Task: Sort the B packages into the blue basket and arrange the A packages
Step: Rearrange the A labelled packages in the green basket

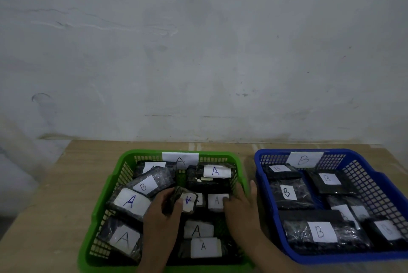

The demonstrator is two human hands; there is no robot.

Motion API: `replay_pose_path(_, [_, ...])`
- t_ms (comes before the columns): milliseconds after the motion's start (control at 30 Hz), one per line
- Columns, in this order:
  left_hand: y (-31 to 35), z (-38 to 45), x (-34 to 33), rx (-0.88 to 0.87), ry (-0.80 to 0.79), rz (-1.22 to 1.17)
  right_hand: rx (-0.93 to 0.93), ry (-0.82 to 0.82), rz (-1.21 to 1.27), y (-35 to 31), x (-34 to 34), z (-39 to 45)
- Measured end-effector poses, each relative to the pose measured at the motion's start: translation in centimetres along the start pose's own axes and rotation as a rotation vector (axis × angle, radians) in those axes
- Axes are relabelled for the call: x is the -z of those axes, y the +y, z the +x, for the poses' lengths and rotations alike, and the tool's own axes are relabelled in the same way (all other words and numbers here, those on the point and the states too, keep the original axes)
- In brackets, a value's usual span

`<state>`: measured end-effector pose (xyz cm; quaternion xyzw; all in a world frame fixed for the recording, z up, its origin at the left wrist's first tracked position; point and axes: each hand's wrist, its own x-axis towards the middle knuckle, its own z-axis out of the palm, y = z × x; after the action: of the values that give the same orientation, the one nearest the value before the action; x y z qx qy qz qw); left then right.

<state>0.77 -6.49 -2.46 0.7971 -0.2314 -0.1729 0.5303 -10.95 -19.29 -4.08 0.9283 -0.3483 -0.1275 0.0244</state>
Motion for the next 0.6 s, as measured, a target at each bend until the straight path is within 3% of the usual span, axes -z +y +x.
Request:
replay_pose_path(267, [0.2,-0.7,1.0,-0.012,0.020,-0.046,0.037,-0.067,0.029,0.1,0.8,0.0])
replay_pose_path(467, [-0.6,-0.7,0.7,-0.123,-0.125,0.094,-0.020,0.357,0.420,0.8,0.7,-2.3])
replay_pose_path(600, [-0.4,-0.4,0.7,-0.084,-0.077,0.079,0.132,0.161,0.466,0.2,0.5,-3.8])
